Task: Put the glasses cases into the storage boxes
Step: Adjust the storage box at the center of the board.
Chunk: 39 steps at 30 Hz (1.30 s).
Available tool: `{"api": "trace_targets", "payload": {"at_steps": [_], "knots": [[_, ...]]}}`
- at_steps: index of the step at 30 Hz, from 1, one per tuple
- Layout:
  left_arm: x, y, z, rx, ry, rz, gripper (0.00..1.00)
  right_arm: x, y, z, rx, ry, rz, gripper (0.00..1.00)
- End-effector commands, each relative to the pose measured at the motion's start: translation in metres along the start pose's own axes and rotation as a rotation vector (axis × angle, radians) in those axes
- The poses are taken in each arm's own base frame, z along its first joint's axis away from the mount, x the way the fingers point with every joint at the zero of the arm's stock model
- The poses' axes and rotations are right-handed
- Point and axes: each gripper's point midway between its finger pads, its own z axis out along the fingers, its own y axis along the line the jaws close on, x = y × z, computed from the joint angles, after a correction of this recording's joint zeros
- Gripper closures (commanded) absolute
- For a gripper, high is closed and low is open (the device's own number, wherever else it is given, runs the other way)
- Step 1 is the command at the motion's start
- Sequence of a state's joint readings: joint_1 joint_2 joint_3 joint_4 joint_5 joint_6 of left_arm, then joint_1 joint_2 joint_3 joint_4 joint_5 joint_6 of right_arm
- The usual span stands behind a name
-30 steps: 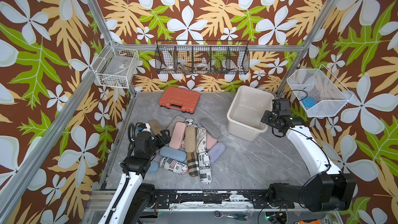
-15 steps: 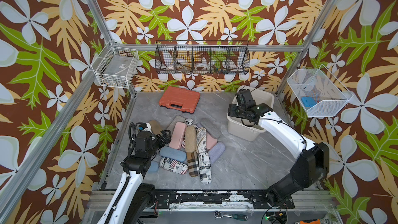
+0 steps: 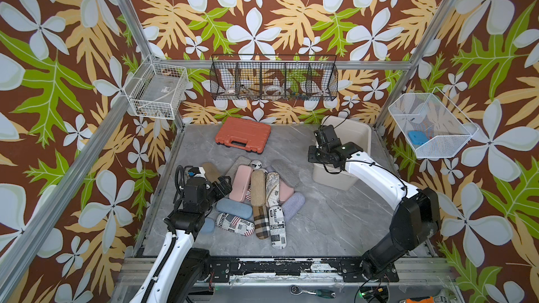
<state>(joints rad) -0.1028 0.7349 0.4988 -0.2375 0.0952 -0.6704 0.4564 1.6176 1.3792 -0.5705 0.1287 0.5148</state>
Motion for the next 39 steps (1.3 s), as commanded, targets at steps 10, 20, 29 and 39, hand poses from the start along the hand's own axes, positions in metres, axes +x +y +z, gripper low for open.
{"api": "trace_targets", "payload": {"at_steps": [10, 20, 29, 39], "knots": [[0.0, -0.006, 0.001, 0.031, 0.005, 0.008, 0.02, 0.06, -0.032, -0.057, -0.007, 0.076, -0.105, 0.94], [0.015, -0.024, 0.003, 0.145, 0.082, 0.022, 0.05, 0.115, -0.052, -0.084, -0.04, 0.136, -0.084, 0.92], [0.039, -0.051, 0.015, 0.143, 0.15, 0.092, 0.08, 0.135, -0.032, -0.083, -0.003, 0.127, -0.116, 0.94], [0.046, -0.067, 0.022, 0.156, 0.202, 0.138, 0.1, 0.115, -0.017, -0.096, -0.045, 0.047, -0.051, 0.96]]}}
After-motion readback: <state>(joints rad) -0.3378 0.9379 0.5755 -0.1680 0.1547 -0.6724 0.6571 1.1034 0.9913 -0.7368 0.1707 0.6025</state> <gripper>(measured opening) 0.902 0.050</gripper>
